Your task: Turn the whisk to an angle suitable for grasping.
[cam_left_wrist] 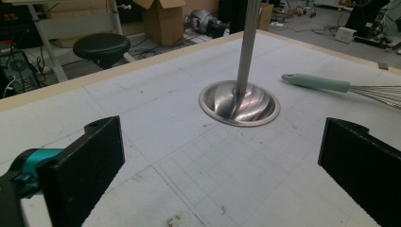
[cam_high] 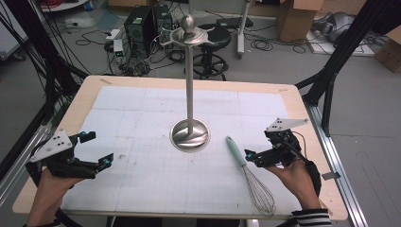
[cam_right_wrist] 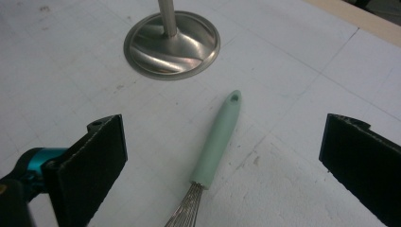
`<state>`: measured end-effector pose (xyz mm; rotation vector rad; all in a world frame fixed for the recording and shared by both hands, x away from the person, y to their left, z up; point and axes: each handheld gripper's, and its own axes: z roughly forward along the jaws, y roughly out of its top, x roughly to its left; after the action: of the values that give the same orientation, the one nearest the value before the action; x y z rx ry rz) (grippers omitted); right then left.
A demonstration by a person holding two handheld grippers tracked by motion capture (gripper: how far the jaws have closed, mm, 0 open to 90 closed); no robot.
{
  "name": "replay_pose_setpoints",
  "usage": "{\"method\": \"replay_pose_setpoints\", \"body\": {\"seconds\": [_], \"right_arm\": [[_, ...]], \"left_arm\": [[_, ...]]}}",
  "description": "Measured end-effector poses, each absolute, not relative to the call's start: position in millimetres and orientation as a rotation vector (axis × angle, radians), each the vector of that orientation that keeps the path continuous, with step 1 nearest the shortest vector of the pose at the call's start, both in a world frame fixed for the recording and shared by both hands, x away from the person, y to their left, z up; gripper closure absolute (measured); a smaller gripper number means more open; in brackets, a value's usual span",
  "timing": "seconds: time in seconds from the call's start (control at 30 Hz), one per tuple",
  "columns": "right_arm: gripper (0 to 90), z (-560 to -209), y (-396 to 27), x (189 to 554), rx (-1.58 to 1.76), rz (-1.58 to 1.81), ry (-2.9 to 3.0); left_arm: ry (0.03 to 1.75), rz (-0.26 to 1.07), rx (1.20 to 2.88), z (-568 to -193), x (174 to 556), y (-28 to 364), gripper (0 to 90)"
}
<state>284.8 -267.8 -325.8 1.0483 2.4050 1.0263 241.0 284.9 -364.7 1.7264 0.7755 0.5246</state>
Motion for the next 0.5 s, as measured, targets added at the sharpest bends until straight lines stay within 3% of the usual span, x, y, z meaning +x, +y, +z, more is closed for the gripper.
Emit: {"method": "replay_pose_setpoints", "body": {"seconds": [0.5], "right_arm": [[0.5, -334.4, -248.3, 303.4, 1.072, 0.87, 2.536]], "left_arm": [[0.783, 0.528, 1.724, -365.0, 240.8, 287.7, 1.7]]}}
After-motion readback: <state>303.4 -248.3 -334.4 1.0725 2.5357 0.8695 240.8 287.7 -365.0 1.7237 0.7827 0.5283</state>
